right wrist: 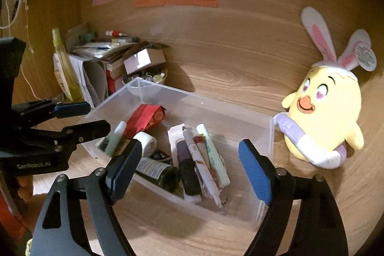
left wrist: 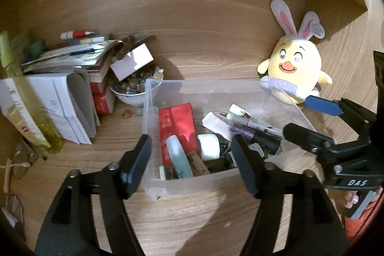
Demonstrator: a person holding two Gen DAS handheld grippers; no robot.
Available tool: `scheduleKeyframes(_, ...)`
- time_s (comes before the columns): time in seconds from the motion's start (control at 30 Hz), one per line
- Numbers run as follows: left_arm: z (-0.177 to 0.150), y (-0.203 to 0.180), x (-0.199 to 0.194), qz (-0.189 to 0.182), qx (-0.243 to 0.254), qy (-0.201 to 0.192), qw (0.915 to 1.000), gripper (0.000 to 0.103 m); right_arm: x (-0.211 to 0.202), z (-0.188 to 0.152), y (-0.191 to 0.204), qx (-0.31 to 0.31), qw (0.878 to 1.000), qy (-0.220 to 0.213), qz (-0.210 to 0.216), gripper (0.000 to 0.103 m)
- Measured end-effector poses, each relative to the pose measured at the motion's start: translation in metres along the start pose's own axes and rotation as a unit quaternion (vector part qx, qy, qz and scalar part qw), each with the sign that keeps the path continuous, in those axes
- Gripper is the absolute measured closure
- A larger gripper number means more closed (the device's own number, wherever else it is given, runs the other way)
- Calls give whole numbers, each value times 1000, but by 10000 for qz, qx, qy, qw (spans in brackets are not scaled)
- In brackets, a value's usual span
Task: Organize objects
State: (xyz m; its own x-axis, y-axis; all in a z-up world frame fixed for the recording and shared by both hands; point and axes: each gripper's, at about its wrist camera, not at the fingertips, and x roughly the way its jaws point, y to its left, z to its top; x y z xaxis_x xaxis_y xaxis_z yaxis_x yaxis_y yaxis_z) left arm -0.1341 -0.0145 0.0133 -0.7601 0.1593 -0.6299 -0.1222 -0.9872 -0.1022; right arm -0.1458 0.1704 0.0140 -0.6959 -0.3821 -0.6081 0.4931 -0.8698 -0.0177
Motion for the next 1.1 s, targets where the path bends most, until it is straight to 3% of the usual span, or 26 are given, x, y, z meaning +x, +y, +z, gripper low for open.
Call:
scheduleKeyframes(0.17,-9,-6,-16,157,71,-187,9997,15,-19,-11,4,97,9998,-164,10,15)
scheduleKeyframes(0.27,-15,-10,-23,220,155,-244,9993,11,-29,-19,11,73,9996,-268,-30,13)
scheduleKeyframes(0.47,-28,-15,-34,153,170,-282,9993,10,-48,-33,18,164,9988,-446,-88,4)
scheduleKeyframes(1.1,-43,-22,-50,100,170,-356,9992,9,-62,-49,17,382,9980,-495,-71,3)
